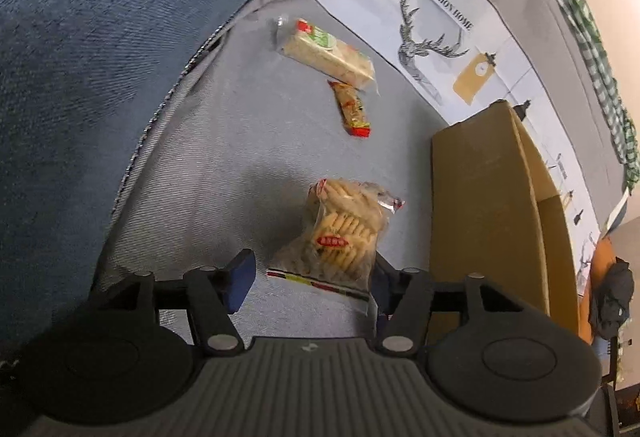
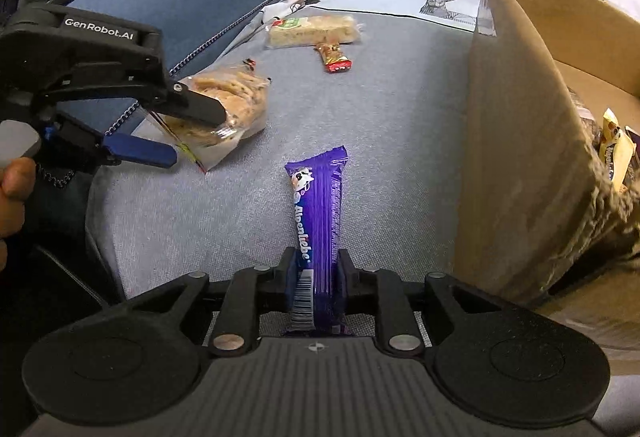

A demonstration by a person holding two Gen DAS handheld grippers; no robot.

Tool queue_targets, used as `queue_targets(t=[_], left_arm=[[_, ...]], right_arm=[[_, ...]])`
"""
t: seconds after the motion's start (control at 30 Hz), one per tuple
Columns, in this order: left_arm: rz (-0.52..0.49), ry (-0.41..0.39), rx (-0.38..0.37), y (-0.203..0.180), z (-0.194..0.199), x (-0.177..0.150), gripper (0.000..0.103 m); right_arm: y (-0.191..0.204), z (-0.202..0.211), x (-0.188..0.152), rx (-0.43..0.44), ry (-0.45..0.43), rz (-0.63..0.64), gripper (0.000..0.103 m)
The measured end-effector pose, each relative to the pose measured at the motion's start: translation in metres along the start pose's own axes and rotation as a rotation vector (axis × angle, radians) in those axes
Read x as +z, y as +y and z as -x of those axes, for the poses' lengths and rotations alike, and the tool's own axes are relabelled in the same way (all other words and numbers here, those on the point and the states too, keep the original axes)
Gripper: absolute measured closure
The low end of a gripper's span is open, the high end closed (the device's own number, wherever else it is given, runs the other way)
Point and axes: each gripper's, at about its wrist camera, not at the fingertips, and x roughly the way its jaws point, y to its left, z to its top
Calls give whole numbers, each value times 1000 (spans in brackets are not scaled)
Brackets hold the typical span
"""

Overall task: Organize snacks
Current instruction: 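Grasp the purple chocolate bar with the right tool while the left tool grasps the cracker bag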

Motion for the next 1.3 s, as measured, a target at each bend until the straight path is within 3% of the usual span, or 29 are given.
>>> queue_targets(t=[0.3,0.53,1.3], left_arm=[[-4,4,-16,-2,-2,-2,23],[-49,61,-30,-10,-19,1,21],[-223,11,46,-48,-50,-11,21]], right_arm=[[-1,0,0,5,6,-10,80],[-1,-1,0,1,7,-4,79],[1,-1,0,-1,7,10,75]])
